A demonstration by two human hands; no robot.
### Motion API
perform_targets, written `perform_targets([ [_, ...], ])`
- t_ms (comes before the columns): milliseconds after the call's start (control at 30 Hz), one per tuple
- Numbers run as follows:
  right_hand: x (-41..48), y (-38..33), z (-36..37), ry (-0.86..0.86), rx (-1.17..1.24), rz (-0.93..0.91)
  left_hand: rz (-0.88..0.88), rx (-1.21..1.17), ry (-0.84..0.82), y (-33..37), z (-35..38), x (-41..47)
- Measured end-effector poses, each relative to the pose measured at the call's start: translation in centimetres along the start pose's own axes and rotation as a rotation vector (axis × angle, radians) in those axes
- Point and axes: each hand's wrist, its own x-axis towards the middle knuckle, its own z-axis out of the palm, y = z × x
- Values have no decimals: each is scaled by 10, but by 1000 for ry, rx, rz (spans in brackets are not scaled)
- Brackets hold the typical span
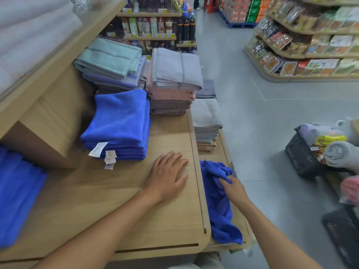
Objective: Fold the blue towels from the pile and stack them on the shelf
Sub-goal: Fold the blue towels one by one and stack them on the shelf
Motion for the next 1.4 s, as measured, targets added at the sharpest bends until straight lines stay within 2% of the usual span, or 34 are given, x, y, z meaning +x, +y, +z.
perform_targets([
  [167, -37, -50, -42, 18, 407, 38, 36, -77, 31, 0, -6, -2],
  [267, -70, -89, -67, 35, 701, 12, 65, -279, 112, 6, -15, -7],
  [367, -112, -134, -86, 22, 827, -54, 129, -484, 127, 25, -25, -21],
  [500, -173, -201, -93, 35, 895, -158, 157, -609, 4, 54, -38, -44],
  [600, -222, -257, -91, -55, 989, -345, 100, -742, -125, 69, -51, -58],
  [733, -270, -335, -87, -182, 1109, -624, 152, -1112, -280, 90, -73, -80],
  [800, -275, -370, -84, -158, 1113, -737, 159, -1312, -335, 99, -86, -93],
  [900, -260, -408, -77, -9, 991, -754, 53, -1652, -322, 93, -102, -104],
  [1000, -221, -417, -68, 209, 737, -662, -197, -1936, -280, 66, -110, -116],
  [1067, -194, -408, -53, 243, 508, -559, -402, -2080, -290, 44, -108, -125],
  [1133, -172, -380, -31, 94, 298, -406, -572, -2056, -259, 21, -101, -134],
  [1233, -153, -316, 0, -47, -141, -236, -741, -1849, -142, -11, -80, -147],
  [1300, -154, -276, 22, -98, -414, -208, -760, -1768, -110, -26, -71, -154],
  [1400, -173, -221, 65, -121, -624, -275, -739, -1726, -88, -35, -67, -157],
])
